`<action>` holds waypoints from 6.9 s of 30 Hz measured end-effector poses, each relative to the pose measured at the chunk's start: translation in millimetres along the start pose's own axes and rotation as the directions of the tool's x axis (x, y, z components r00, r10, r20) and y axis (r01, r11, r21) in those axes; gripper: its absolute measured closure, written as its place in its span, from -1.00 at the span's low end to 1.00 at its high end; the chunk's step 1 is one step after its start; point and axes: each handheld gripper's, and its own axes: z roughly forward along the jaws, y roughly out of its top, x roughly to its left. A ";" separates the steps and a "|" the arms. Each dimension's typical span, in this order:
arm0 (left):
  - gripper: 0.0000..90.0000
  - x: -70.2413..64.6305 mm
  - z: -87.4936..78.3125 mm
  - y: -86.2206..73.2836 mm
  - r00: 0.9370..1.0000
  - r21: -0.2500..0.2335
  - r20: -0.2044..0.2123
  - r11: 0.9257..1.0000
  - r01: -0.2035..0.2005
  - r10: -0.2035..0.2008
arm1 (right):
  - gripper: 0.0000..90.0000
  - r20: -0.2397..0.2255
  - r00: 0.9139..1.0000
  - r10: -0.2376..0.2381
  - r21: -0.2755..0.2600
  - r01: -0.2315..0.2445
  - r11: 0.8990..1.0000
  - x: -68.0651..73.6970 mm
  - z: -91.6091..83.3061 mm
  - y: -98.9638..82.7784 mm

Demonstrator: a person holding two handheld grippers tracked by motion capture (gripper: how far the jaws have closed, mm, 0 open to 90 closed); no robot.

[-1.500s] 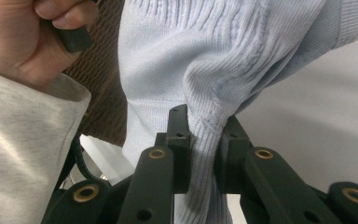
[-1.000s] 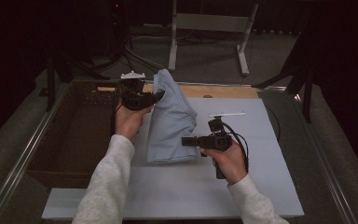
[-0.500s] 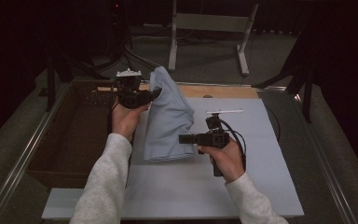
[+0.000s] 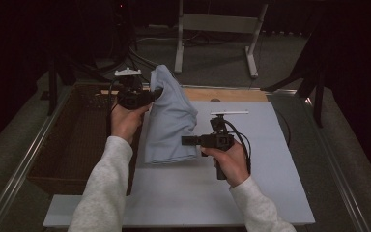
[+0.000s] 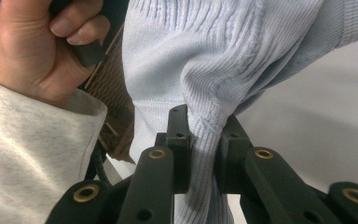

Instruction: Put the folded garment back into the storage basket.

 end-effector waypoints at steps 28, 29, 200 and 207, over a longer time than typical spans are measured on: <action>0.83 19.4 -35.9 8.9 0.997 -0.015 -0.074 1.000 0.001 -0.002 | 0.76 -0.040 0.999 -0.027 0.025 0.028 0.999 32.1 40.6 19.6; 0.83 20.1 -36.5 9.2 0.997 -0.015 -0.077 1.000 0.002 -0.003 | 0.75 -0.039 0.999 -0.023 0.027 0.024 0.999 32.0 41.8 19.7; 0.82 124.5 -137.8 -42.4 0.960 -0.012 -0.273 0.998 0.070 -0.070 | 0.75 0.003 0.988 -0.157 0.164 0.154 0.974 119.1 214.2 -5.6; 0.82 128.0 -141.2 -48.5 0.957 -0.008 -0.278 0.997 0.079 -0.078 | 0.75 0.003 0.986 -0.169 0.175 0.166 0.970 125.8 220.6 -12.6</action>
